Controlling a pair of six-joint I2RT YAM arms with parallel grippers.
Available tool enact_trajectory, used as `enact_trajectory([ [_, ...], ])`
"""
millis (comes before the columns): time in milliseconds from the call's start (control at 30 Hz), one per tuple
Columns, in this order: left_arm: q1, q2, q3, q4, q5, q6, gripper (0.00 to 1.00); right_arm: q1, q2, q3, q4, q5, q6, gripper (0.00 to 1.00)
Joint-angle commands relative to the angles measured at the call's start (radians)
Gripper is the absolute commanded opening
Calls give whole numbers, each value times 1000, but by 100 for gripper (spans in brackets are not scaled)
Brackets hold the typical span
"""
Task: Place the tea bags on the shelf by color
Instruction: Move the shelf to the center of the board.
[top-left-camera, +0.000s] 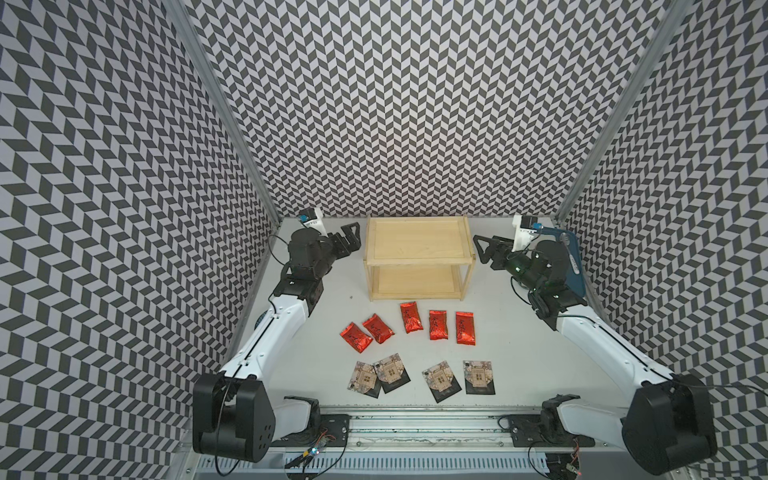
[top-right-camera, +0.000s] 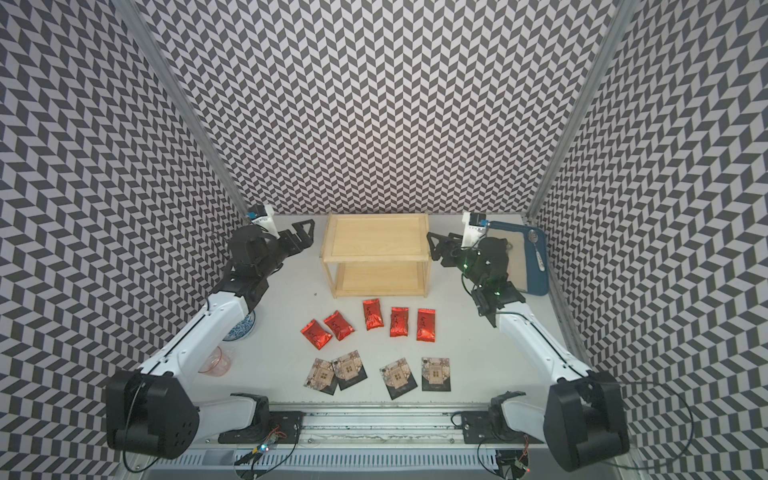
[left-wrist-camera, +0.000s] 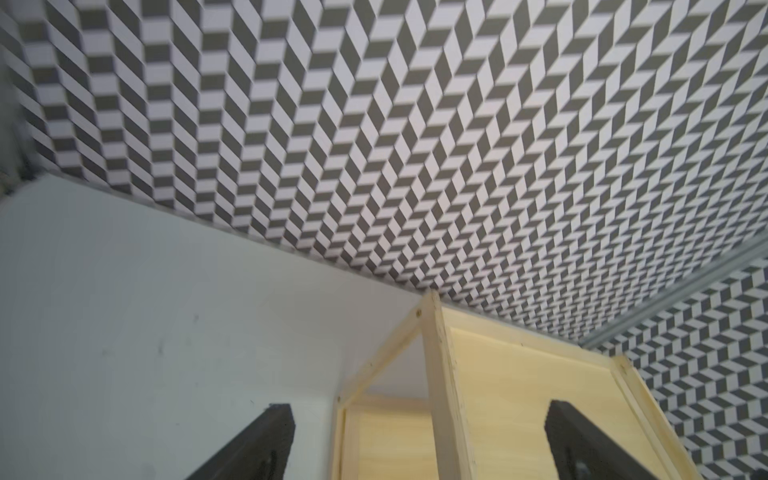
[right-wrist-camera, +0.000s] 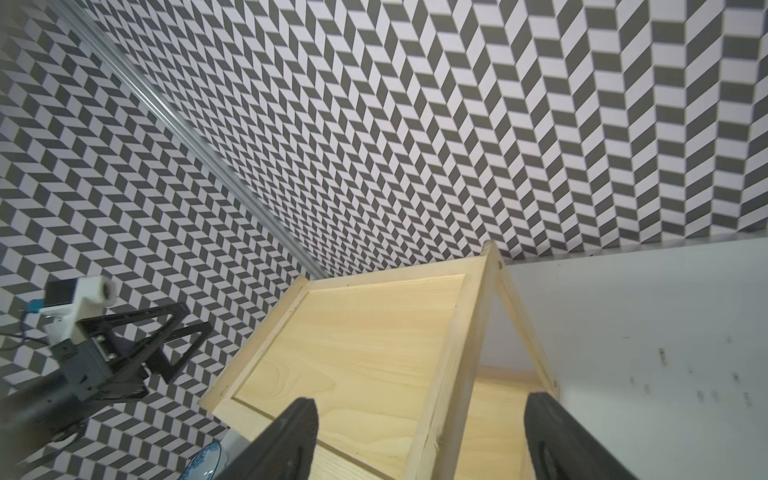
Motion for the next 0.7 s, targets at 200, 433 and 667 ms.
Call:
enact_trajectory([
  [200,-21,83,40,-1,117,-41,86,75,103,86,-95,22,-3,51],
  [433,-31,139,78,42,139,-47,70,111,126,112,-70,73,-8,39],
  [667,-31,215,143,60,147,-48,63,112,196,156,-28,92,-3,39],
])
